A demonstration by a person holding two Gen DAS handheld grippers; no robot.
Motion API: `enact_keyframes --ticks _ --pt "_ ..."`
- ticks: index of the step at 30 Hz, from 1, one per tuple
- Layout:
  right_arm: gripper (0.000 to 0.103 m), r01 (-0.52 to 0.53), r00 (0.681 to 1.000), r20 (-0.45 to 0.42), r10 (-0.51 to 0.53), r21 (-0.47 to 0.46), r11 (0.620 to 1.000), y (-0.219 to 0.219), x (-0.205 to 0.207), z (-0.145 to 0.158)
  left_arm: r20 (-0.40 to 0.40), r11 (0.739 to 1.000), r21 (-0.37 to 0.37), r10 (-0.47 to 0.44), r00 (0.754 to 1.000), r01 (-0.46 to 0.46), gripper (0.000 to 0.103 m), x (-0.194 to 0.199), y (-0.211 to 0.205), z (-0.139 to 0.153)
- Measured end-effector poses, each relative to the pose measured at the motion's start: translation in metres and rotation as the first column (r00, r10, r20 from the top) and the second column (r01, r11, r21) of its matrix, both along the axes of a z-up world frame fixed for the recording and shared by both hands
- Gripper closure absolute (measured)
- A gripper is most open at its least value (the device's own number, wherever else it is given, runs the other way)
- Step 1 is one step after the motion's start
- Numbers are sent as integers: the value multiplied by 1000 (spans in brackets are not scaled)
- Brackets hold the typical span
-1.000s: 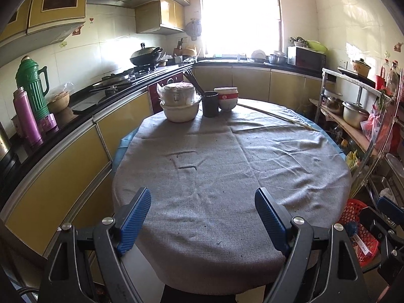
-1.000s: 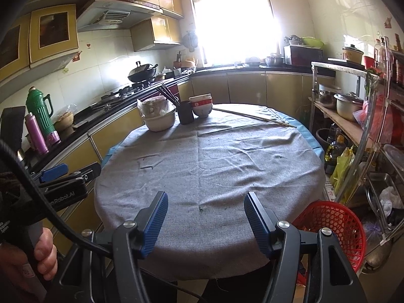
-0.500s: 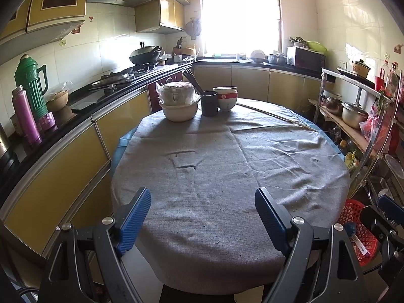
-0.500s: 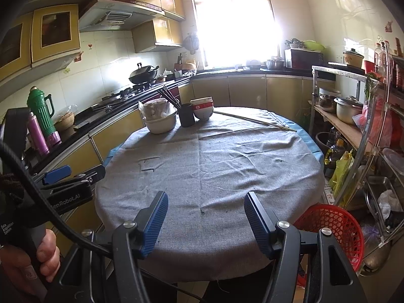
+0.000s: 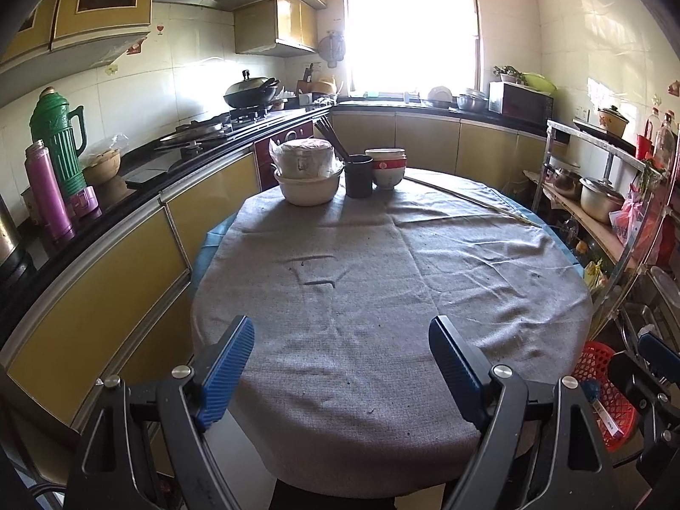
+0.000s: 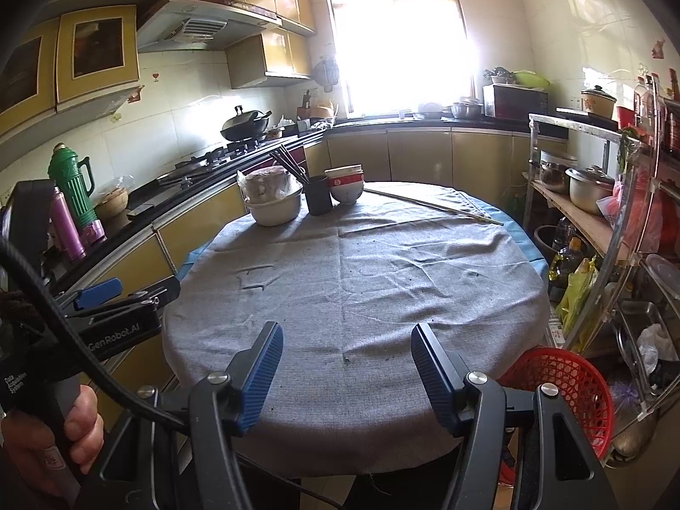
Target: Collect trash
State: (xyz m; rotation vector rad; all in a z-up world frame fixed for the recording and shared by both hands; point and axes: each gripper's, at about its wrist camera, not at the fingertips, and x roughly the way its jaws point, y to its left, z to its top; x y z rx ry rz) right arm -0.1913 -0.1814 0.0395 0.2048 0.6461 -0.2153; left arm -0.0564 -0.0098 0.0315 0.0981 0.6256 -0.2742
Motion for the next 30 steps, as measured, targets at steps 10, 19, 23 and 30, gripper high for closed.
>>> enact_keyframes --ticks 10,19,23,30 --pt "37 0 1000 -4 0 4 1000 0 0 -2 -8 1000 2 2 1000 -2 18 1 0 -2" --pt "37 2 1000 -6 -2 8 1000 0 0 -3 -13 1000 1 3 1000 -3 18 2 0 -3" --pt "37 1 1000 -6 -1 8 1000 0 0 -3 -16 1000 0 3 1000 -3 18 2 0 -4" --pt "37 3 1000 -10 -3 13 1000 -1 0 -5 -20 1000 0 6 1000 -6 18 2 -1 -6"
